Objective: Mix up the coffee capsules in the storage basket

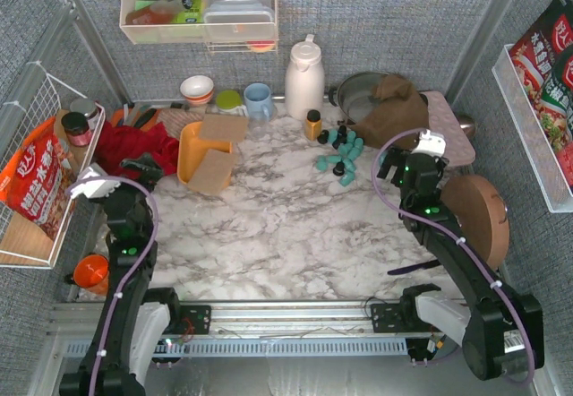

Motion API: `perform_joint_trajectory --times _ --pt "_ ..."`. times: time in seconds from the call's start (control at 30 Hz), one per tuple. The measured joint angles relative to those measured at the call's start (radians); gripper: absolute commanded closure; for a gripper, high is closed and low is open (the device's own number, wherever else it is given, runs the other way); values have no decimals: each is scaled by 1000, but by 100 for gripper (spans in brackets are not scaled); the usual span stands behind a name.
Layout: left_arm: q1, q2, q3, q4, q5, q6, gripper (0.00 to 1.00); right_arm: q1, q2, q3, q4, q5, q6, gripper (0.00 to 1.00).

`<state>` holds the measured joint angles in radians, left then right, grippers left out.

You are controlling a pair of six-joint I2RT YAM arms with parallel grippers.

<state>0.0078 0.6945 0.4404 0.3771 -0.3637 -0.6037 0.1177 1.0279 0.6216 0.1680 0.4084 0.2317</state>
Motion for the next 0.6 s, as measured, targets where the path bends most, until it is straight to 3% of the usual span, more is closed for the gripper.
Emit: perform_joint_trajectory --times 0.17,0.6 --pt "2 16 46 -103 44 -54 1 21 5 45 -47 -21 3 1" --pt "-41 365 314 -492 191 -84 1 117 98 105 -82 -155 -52 1"
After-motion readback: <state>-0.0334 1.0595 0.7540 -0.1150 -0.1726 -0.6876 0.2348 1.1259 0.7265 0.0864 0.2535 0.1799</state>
